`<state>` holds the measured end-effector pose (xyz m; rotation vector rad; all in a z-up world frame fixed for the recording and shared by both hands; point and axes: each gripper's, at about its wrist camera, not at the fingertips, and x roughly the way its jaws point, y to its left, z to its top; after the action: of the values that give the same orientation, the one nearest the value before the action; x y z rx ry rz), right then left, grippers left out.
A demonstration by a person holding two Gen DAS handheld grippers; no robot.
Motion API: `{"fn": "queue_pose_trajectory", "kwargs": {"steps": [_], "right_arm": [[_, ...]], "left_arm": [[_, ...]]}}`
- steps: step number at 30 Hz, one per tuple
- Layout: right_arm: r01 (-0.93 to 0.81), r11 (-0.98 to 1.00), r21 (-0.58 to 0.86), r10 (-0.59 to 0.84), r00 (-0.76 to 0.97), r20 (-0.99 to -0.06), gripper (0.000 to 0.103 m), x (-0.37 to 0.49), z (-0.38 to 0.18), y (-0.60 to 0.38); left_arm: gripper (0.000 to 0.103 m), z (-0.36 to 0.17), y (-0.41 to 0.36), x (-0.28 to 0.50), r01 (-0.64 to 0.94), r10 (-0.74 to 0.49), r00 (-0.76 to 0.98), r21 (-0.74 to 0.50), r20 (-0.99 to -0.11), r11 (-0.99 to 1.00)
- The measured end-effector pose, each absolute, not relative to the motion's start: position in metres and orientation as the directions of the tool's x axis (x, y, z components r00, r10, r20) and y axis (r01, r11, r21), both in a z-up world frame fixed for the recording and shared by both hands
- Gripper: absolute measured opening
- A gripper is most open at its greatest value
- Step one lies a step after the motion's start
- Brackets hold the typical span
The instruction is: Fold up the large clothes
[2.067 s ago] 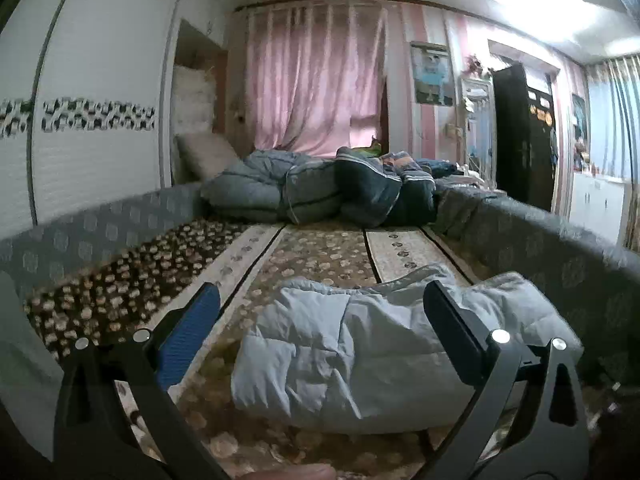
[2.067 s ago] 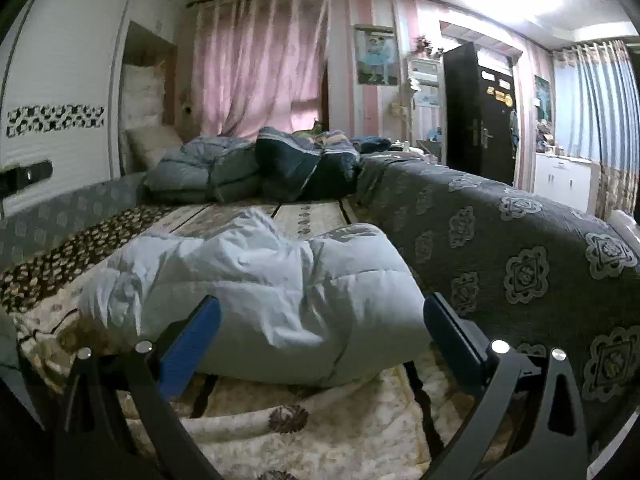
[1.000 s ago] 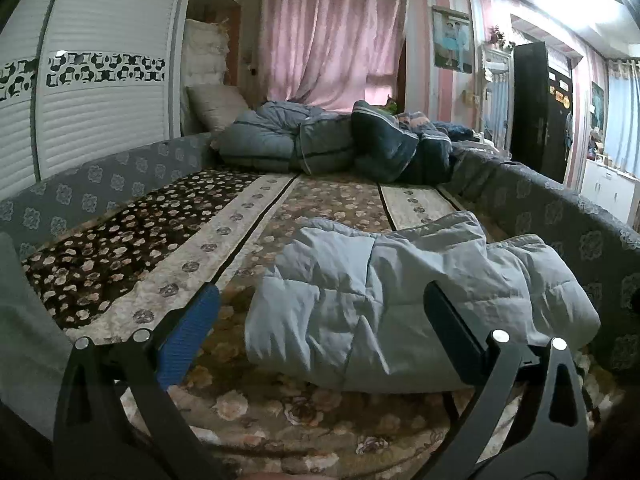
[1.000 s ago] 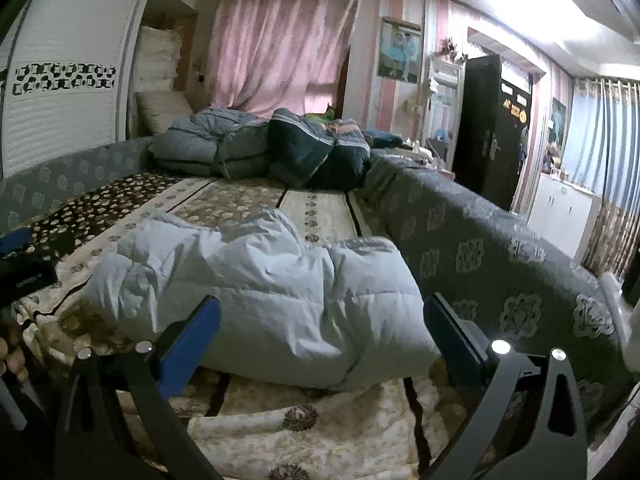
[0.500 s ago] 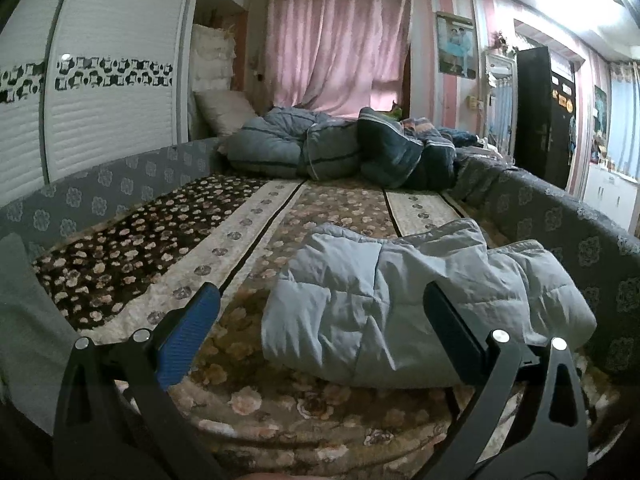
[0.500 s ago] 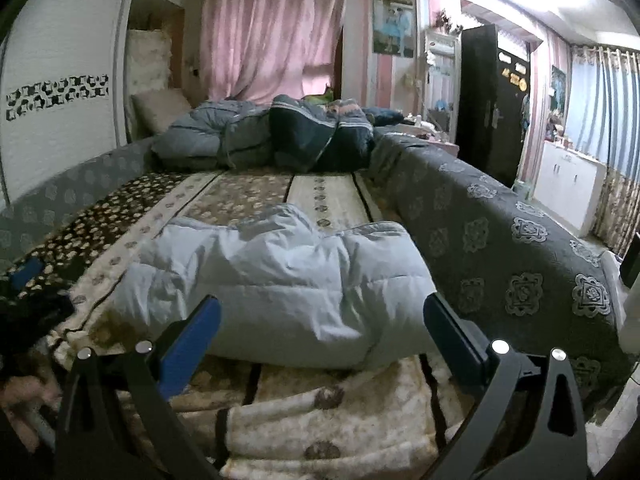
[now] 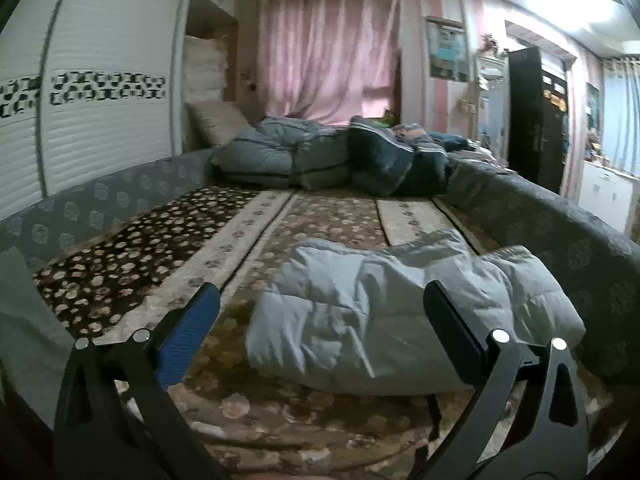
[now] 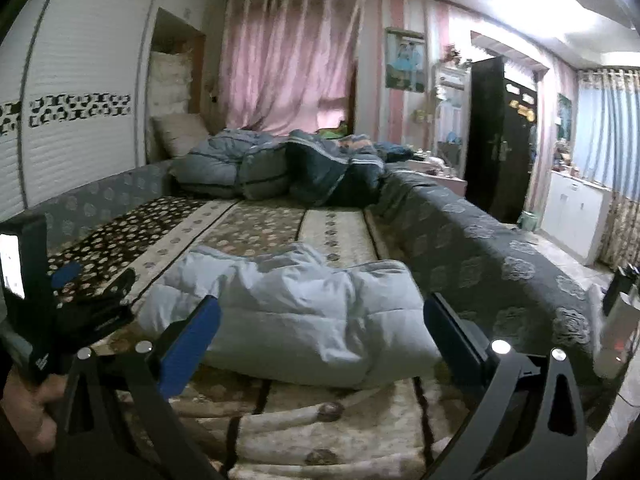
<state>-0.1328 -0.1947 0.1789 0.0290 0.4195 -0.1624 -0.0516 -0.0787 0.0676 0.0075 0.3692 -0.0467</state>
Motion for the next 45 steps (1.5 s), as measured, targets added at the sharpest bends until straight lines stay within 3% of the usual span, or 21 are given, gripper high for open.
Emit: {"fn": "queue_pose_trajectory", "kwargs": {"steps": [3,7,27,31,36,45], "right_arm": [[0.195,0.981,0.008,-0.174,0.892,-0.418,0.101,-0.133,0.172,-0.204],[0.211,0.977,0.016,-0.182,0.877,-0.445,0.101,-0.128,0.166,-0.213],[0.113,0.993,0.035,-0.091,0.918,-0.386,0.101,-0.136,0.194,-0.175],[0.119,0.992,0.031,-0.097,0.910,-0.403,0.101,-0.137,0.191,-0.175],[0.142,0.990,0.001,-0.127,0.891,-0.436,0.101,-0.138,0.185,-0.176],[0.156,0.988,0.004,-0.138,0.885,-0.445,0.101,-0.139,0.183,-0.180]], "left_arm": [[0.100,0.068,-0.085,-0.052,0.083,-0.078,0.926,-0.002,-0.370,0.997],[0.100,0.070,-0.088,-0.061,0.098,-0.081,0.946,0.041,-0.314,0.994],[0.100,0.115,-0.069,-0.090,0.093,-0.095,0.965,-0.020,-0.246,0.995],[0.100,0.114,-0.066,-0.097,0.082,-0.079,0.966,-0.001,-0.245,0.997],[0.100,0.105,-0.056,-0.091,0.058,-0.063,0.948,-0.026,-0.311,0.998],[0.100,0.110,-0.053,-0.096,0.053,-0.061,0.946,-0.032,-0.318,0.998]]}}
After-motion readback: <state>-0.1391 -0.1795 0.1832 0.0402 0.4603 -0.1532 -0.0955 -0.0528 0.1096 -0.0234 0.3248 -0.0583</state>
